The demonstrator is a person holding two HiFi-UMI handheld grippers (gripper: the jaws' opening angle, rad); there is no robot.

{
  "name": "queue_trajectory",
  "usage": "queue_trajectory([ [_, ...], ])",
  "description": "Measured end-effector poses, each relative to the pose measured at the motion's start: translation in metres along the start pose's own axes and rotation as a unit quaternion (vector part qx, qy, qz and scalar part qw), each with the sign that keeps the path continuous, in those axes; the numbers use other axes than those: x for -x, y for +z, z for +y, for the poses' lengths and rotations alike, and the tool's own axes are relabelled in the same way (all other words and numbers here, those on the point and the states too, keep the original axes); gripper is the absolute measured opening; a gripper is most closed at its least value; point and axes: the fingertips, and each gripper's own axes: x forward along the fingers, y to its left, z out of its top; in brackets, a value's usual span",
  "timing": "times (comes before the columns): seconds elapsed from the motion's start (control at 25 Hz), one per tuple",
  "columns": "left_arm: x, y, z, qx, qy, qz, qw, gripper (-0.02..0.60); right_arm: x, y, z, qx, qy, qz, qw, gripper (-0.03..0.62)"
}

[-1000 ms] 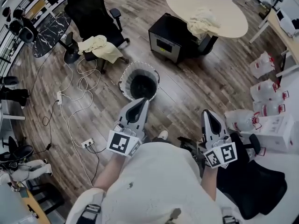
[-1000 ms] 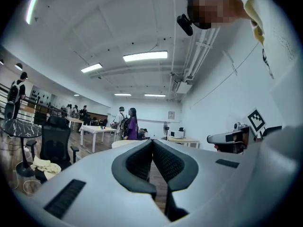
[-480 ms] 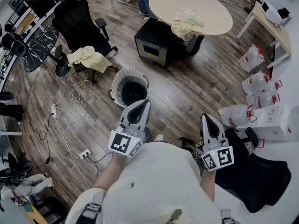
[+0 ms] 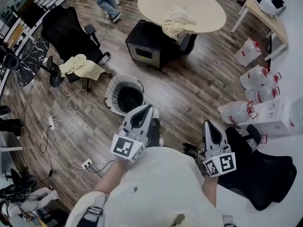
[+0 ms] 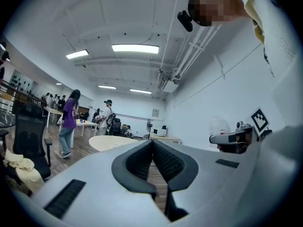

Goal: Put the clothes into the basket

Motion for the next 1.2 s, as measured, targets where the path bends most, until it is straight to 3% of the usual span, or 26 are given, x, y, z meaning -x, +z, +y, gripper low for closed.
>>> queue_trajectory([
  [0.32, -0.081, 0.006, 0.021, -0.001, -0.050, -0.001, 0.9987, 0.020, -0.047, 0.011, -0.052, -0.017, -0.040, -0.001, 0.999, 0.008],
  [0.84, -0.229, 0.019, 0.091, 0.012, -0.085, 0.007, 0.9963, 0.020, -0.174, 0.043, -0.125, -0.020, -0.038, 0.006, 0.999, 0.008],
  [1.2, -0.315, 0.025, 0.143, 0.019, -0.098, 0.008, 0.9950, 0.020, -0.248, 0.061, -0.170, -0.015, -0.071, -0.002, 0.997, 0.008],
])
